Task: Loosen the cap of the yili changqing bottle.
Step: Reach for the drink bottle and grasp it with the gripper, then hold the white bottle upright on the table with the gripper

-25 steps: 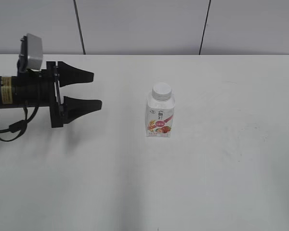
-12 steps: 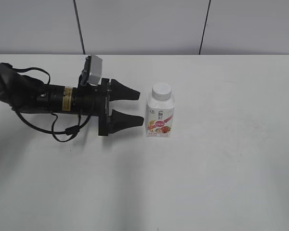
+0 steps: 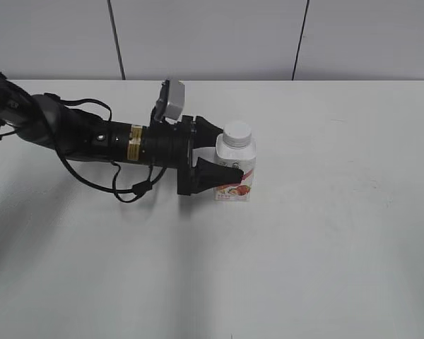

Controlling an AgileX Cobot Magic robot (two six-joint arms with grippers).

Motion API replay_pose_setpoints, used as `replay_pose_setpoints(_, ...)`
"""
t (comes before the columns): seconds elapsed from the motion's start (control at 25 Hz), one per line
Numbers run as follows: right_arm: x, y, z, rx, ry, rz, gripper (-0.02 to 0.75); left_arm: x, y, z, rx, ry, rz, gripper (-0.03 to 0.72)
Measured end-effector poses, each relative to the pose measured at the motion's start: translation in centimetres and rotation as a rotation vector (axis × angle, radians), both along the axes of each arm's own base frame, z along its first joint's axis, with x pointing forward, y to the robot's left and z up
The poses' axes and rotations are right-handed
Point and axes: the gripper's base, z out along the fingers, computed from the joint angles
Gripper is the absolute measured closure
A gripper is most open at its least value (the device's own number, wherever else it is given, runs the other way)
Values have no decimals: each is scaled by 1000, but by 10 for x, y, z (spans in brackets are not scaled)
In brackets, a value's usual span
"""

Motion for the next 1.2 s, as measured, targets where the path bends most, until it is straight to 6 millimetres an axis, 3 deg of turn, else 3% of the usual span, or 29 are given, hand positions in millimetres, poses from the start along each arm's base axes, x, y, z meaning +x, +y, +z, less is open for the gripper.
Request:
replay_pose_setpoints(0.2, 0, 0, 0, 0, 0, 0, 258, -3, -9, -12, 4, 45, -10, 124)
replay_pose_setpoints(0.52, 0, 0, 0, 0, 0, 0, 258, -2, -10, -16, 6, 57, -1, 307)
replay_pose_setpoints(0.8, 0, 0, 0, 0, 0, 0, 258, -6, -9, -15, 25, 51, -20, 315)
replay_pose_setpoints(1.2, 0, 0, 0, 0, 0, 0, 258, -51, 13, -5, 58, 8, -27, 322)
